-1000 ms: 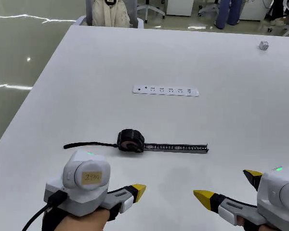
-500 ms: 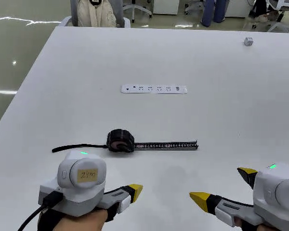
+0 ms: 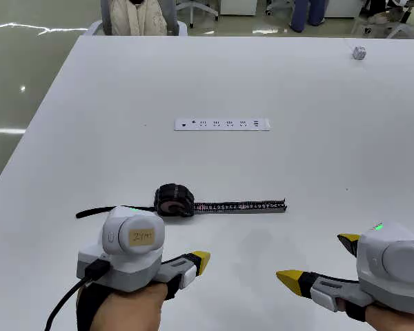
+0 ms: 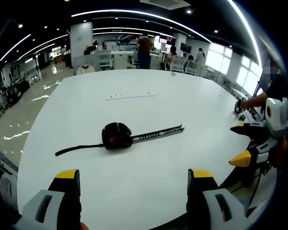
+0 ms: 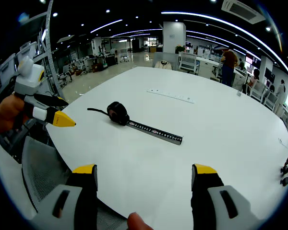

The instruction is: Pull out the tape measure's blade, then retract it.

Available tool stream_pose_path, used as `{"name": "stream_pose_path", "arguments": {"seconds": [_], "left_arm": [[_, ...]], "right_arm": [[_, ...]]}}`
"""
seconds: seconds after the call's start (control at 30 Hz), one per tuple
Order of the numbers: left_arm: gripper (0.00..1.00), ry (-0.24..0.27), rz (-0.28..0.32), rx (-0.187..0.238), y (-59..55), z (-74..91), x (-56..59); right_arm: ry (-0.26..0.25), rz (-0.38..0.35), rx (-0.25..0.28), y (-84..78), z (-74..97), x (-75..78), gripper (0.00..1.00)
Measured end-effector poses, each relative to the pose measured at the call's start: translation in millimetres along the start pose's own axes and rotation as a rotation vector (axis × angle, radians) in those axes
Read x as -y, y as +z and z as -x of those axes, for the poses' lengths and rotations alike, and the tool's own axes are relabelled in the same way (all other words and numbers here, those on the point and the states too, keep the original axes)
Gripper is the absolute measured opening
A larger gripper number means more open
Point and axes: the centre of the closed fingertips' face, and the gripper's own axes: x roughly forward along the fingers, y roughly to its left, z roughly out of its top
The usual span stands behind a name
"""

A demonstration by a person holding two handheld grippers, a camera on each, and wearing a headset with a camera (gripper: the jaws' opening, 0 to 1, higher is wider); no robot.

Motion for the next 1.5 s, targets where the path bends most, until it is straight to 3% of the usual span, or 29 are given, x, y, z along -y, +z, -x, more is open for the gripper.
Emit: {"name": "stream_pose_path", "arguments": {"seconds": [0.57,0.93,1.5], "left_arm": [[0.90,0.016,0.014,-0.011,4.4,-42.8,-1.7],[0.89,0.038,0.049,-0.006,6.1,-65.8,-10.3],[0.89,0.061,0.082,-0.014,9.9,-91.8,-18.7]], "right_arm": [[0.060,0.102,-0.072,-2.8,-39.3,18.9,0.82],[0.092,0.149,-0.127,-10.4,-63.3,35.2,0.81],[0.097,0.205,-0.163,-6.4,-91.1,59.5,0.82]]}}
